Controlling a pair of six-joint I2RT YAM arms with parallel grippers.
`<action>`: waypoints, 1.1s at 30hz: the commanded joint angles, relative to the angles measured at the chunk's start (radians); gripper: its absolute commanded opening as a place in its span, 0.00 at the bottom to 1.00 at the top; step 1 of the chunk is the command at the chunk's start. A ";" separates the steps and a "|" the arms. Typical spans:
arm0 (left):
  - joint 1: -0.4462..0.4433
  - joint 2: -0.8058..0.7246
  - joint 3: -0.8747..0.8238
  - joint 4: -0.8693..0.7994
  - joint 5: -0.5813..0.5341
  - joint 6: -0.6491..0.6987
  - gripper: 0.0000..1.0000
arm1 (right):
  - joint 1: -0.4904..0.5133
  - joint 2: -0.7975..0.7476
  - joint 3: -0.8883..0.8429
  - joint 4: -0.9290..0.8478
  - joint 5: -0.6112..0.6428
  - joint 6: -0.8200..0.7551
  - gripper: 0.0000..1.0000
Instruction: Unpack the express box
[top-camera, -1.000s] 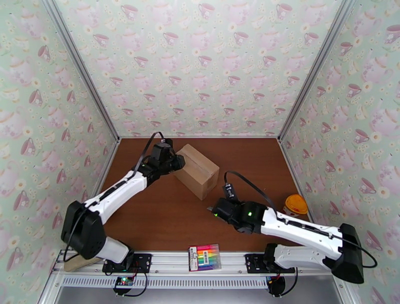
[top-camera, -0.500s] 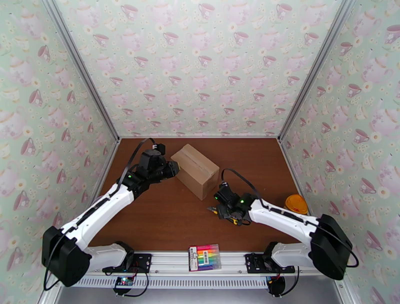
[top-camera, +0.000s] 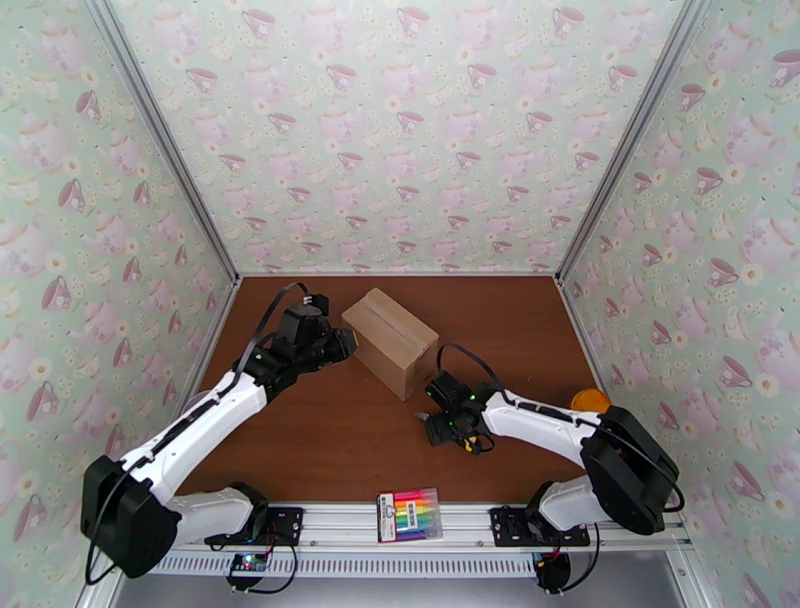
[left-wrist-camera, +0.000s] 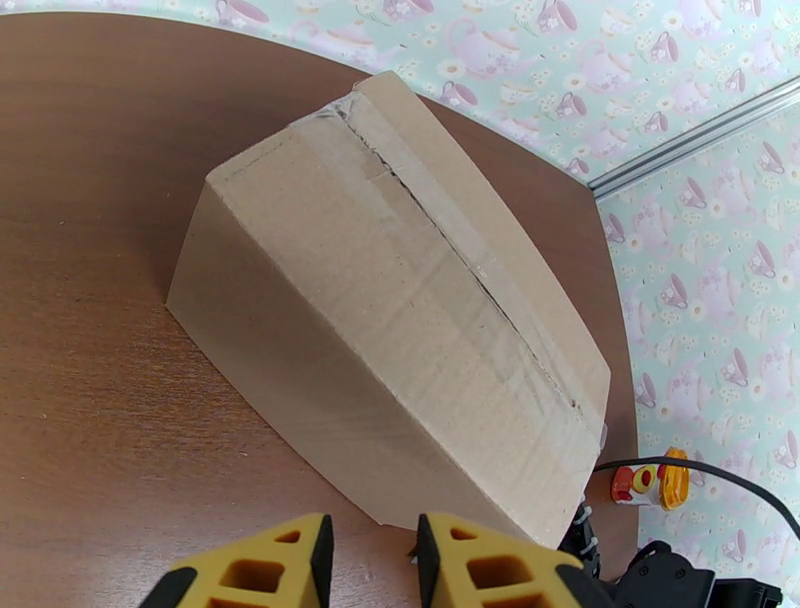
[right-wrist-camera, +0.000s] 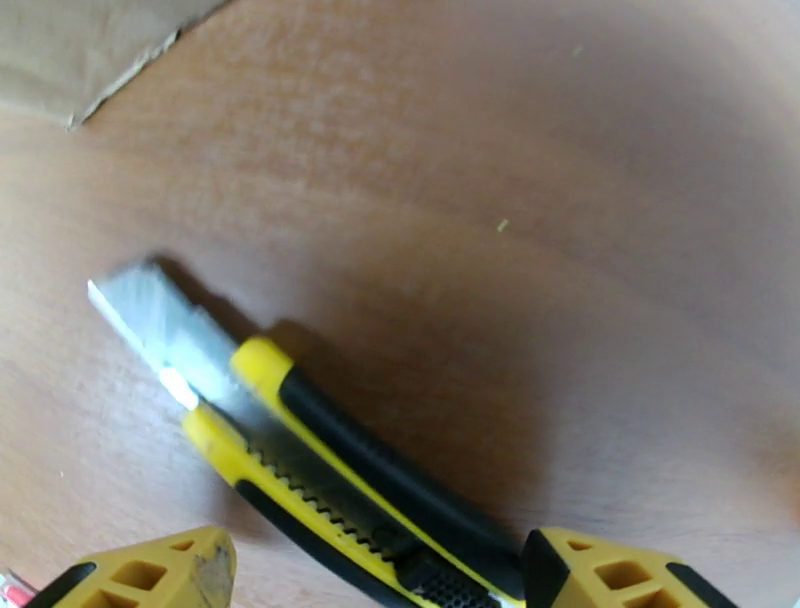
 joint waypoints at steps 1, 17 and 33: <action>-0.004 -0.024 -0.010 -0.004 -0.018 -0.008 0.32 | 0.000 -0.015 -0.023 0.004 -0.061 0.051 0.77; -0.004 -0.020 -0.010 0.003 -0.010 -0.016 0.32 | 0.119 0.033 0.015 -0.087 0.105 0.126 0.66; -0.006 -0.046 -0.042 0.002 0.006 -0.014 0.32 | 0.162 0.036 0.022 -0.093 0.184 0.177 0.27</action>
